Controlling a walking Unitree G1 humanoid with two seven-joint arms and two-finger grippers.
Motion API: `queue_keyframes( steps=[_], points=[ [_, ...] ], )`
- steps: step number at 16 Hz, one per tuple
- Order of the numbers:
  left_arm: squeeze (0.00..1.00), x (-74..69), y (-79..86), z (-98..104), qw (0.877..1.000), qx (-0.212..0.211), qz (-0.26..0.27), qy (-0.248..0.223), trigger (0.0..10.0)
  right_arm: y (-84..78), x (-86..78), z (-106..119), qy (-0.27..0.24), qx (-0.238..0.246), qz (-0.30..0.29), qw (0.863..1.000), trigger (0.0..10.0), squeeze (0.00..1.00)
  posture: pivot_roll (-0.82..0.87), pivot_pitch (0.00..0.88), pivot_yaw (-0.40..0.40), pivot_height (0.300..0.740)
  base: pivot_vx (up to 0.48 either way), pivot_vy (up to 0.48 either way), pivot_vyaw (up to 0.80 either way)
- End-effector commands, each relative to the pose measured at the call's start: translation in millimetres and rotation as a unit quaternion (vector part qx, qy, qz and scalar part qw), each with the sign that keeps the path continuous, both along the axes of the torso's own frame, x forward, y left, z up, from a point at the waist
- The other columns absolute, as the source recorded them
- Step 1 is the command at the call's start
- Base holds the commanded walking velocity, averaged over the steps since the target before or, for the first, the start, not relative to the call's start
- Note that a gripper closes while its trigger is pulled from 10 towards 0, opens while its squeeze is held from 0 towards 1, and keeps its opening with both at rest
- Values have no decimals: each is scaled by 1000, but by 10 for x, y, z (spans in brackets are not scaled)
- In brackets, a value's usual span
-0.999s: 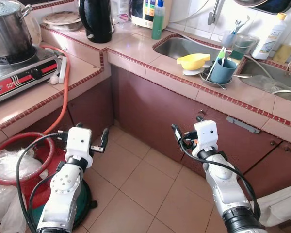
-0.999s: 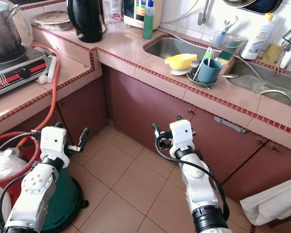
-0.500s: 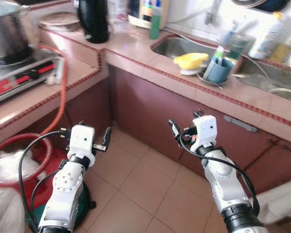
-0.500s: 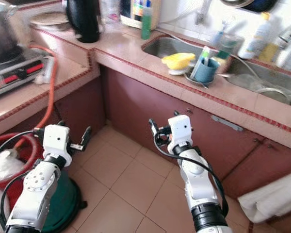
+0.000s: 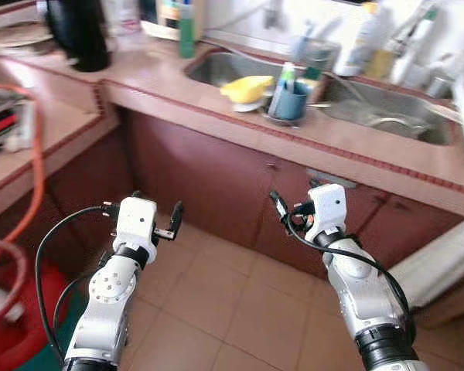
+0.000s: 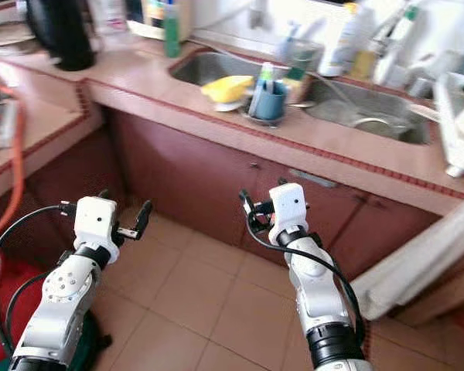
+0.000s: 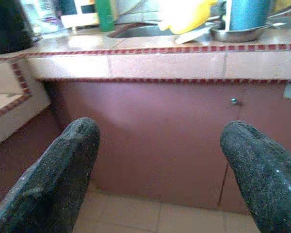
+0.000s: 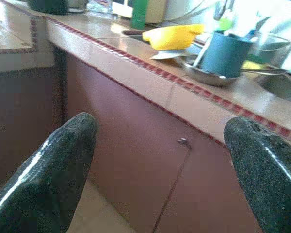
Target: Kitchen organization
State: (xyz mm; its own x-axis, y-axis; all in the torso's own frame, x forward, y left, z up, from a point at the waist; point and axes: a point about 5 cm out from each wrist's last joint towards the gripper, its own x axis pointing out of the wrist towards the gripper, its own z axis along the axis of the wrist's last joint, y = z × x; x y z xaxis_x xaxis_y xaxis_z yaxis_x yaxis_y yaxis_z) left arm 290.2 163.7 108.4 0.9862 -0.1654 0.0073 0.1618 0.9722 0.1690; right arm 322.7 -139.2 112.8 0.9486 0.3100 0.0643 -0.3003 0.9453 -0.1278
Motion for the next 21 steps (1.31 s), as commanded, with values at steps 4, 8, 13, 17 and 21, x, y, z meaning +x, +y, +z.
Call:
queue_keyframes(
  steps=[4,8,13,17,21],
  points=[
    [0,10,-56,51,1000,12,-9,-7,10000,-15,0,78,-16,-1,-2,1000,10000,0,-51,0,-38,740,0,-480,0],
    [0,22,-52,46,1000,4,-2,-1,10000,-9,2,99,-19,1,1,1000,10000,0,-55,0,-38,740,0,-67,0],
    [0,51,-4,76,1000,-1,0,-2,10000,-26,2,126,-25,-1,-3,1000,10000,0,-58,0,-37,740,0,0,0],
    [0,61,8,87,1000,-6,-5,-1,10000,-17,-2,144,-27,2,-5,1000,10000,0,-62,8,-31,740,0,0,0],
    [0,66,8,94,1000,-8,-11,1,10000,-27,-4,146,-26,3,-9,1000,10000,0,-61,16,-28,740,263,0,0]
  ],
)
